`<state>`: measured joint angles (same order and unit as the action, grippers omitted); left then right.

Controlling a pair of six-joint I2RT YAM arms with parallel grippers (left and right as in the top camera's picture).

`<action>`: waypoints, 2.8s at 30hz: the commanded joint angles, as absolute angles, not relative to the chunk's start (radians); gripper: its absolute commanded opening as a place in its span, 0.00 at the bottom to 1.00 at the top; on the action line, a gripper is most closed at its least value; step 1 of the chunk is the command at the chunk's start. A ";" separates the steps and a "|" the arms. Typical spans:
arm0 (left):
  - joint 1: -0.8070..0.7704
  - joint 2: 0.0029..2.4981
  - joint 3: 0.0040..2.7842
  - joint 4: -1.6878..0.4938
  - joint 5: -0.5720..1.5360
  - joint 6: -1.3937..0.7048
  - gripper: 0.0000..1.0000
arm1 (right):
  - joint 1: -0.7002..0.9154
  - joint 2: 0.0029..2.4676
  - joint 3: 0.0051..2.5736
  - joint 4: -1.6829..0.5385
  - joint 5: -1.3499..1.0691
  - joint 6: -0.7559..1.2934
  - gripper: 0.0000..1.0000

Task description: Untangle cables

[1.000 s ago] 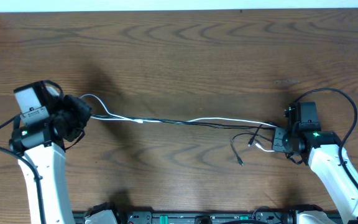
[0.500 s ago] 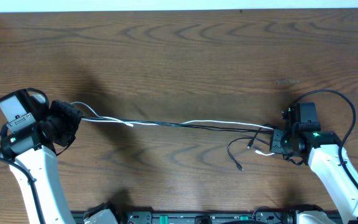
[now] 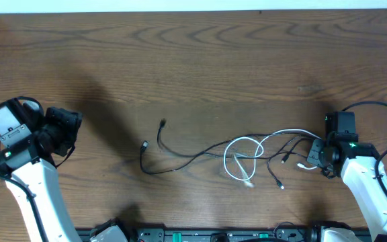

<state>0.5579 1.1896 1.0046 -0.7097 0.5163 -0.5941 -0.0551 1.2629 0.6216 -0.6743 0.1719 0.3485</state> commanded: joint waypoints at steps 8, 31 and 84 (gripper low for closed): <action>0.319 1.197 1.018 -0.710 0.566 -0.476 0.29 | -0.058 1.264 0.624 -0.513 -0.325 0.186 0.01; -0.342 1.487 1.018 -0.671 0.565 -0.326 0.57 | 0.038 1.264 0.624 -0.420 -0.864 -0.180 0.30; -0.654 1.687 0.982 -0.583 0.455 -0.326 0.63 | 0.041 1.264 0.624 -0.516 -0.354 0.014 0.68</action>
<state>-0.6518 1.6779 1.0031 -0.5869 0.4679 -0.3389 0.0307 1.2633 0.6212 -0.5331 -0.3660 0.0147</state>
